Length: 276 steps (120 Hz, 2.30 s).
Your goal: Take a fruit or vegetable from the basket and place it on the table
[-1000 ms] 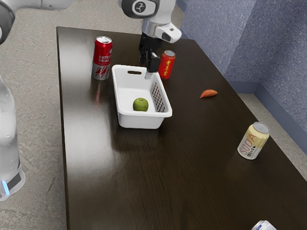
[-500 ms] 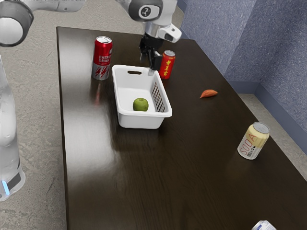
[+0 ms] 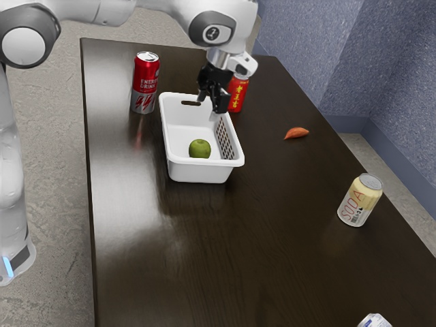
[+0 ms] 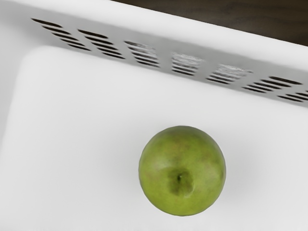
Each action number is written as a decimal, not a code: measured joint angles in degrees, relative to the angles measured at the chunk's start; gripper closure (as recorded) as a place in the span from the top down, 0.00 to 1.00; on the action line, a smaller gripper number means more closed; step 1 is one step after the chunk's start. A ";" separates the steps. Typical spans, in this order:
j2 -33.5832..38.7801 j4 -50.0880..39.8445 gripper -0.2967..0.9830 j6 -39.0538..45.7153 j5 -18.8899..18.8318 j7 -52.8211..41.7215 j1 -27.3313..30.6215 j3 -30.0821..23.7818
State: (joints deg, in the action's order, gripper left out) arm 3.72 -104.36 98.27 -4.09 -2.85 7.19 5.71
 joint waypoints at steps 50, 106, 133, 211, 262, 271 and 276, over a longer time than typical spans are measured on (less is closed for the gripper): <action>-0.81 -7.65 0.77 6.98 1.24 0.59 -0.23 -0.09; -2.63 -11.52 0.77 11.87 2.05 0.48 -0.31 -0.34; -4.65 -11.96 0.77 13.17 2.47 0.41 -0.65 -0.35; -7.09 -11.96 0.49 14.69 3.13 0.60 -0.32 -0.18; -5.23 0.17 0.48 8.96 1.03 1.06 -0.46 -0.60; -5.24 4.41 0.48 6.50 0.67 1.09 -0.10 -1.00; -5.24 5.69 0.49 5.29 0.52 1.12 0.47 -1.65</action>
State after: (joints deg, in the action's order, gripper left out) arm -1.51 -98.66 103.56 -3.57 -1.73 7.66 4.07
